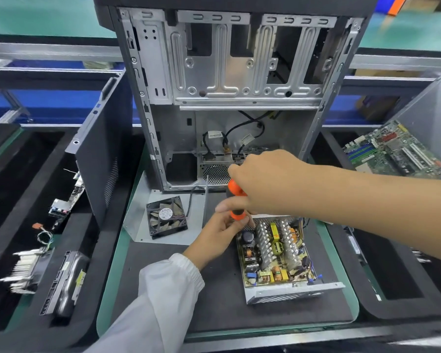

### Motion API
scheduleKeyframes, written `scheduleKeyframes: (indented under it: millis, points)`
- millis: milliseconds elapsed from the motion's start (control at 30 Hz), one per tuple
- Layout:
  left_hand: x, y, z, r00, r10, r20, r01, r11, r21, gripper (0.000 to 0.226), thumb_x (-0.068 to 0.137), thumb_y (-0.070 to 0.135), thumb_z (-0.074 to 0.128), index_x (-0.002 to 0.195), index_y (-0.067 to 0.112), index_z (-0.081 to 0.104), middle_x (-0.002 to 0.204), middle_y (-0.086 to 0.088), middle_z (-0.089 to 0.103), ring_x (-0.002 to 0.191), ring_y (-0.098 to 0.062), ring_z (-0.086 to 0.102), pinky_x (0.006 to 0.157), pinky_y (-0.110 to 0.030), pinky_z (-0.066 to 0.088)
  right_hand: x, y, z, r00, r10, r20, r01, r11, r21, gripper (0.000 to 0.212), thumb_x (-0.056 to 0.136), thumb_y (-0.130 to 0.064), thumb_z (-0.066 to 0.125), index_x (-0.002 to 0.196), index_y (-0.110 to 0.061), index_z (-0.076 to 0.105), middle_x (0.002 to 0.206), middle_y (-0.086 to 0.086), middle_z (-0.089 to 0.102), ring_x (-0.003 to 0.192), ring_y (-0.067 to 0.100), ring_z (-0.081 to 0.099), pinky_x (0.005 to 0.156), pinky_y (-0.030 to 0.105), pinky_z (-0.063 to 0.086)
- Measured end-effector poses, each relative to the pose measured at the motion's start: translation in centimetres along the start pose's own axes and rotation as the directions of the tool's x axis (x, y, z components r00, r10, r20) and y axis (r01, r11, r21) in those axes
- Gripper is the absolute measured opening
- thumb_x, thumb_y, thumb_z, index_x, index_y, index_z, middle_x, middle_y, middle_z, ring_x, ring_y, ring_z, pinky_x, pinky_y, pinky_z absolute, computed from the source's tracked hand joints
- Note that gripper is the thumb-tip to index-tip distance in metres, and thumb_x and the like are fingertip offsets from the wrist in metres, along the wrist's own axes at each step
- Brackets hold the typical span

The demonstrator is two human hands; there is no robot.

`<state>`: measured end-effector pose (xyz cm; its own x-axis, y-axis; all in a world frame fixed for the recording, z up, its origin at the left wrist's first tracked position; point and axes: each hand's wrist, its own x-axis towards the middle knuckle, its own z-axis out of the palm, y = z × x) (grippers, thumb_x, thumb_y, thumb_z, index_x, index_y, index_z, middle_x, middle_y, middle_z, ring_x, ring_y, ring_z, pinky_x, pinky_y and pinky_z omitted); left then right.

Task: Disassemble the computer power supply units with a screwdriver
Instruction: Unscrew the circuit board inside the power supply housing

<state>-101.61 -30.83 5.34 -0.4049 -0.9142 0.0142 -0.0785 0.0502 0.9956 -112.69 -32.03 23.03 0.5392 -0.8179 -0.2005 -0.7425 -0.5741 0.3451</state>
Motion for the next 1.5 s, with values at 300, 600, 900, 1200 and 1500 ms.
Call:
scheduleKeyframes:
  millis: [300, 600, 900, 1200, 1500]
  points:
    - [-0.2, 0.0, 0.0, 0.999, 0.033, -0.003, -0.033, 0.999, -0.014, 0.026, 0.1, 0.011, 0.05, 0.089, 0.027, 0.068, 0.088, 0.011, 0.068, 0.091, -0.005, 0.063, 0.089, -0.019, 0.046, -0.2, 0.1, 0.4, 0.982, -0.131, 0.138, 0.098, 0.97, 0.221, 0.042, 0.087, -0.055, 0.057, 0.104, -0.02, 0.04, 0.081, -0.003, 0.04, 0.057, 0.011, 0.041, 0.046, 0.027, 0.029]
    - [-1.8, -1.9, 0.0, 0.996, -0.035, -0.078, 0.01, 0.952, -0.305, 0.043, 0.082, 0.026, 0.053, 0.125, 0.026, 0.053, 0.141, 0.007, 0.052, 0.139, -0.009, 0.037, 0.115, -0.029, 0.025, 0.0, 0.5, 2.1, 0.996, -0.044, -0.084, 0.072, 0.929, 0.364, 0.022, 0.093, -0.033, 0.054, 0.083, -0.014, 0.046, 0.067, -0.003, 0.046, 0.067, 0.024, 0.053, 0.053, 0.033, 0.042]
    - [-3.8, -3.9, 1.8, 0.932, -0.283, -0.226, 0.151, 0.87, -0.468, 0.059, 0.085, 0.071, 0.028, 0.13, 0.037, 0.046, 0.145, 0.017, 0.044, 0.135, 0.006, 0.036, 0.115, -0.019, 0.024, -1.4, 4.0, 0.3, 0.976, 0.161, -0.148, -0.051, 0.825, 0.563, 0.014, 0.086, -0.036, 0.058, 0.083, -0.024, 0.062, 0.06, -0.005, 0.06, 0.051, 0.002, 0.057, 0.057, 0.027, 0.044]
    - [-4.1, -3.2, 2.7, 0.853, -0.375, -0.362, 0.078, 0.778, -0.623, 0.05, 0.098, 0.042, 0.031, 0.098, 0.003, 0.062, 0.081, -0.01, 0.066, 0.07, -0.015, 0.061, 0.061, -0.023, 0.048, -1.3, 6.5, 2.5, 0.948, 0.302, 0.1, -0.221, 0.399, 0.89, 0.012, 0.088, -0.023, 0.062, 0.079, -0.017, 0.066, 0.067, 0.012, 0.071, 0.057, 0.024, 0.071, 0.051, 0.032, 0.058]
    - [-3.7, -1.7, 2.1, 0.925, -0.295, -0.24, -0.054, 0.523, -0.851, 0.025, 0.099, 0.019, 0.042, 0.101, -0.001, 0.057, 0.071, -0.008, 0.058, 0.054, -0.011, 0.047, 0.05, -0.019, 0.039, -1.3, 7.1, 3.3, 0.939, 0.307, 0.153, -0.264, 0.363, 0.894, 0.013, 0.087, -0.022, 0.062, 0.077, -0.016, 0.067, 0.065, 0.014, 0.07, 0.055, 0.025, 0.07, 0.048, 0.028, 0.055]
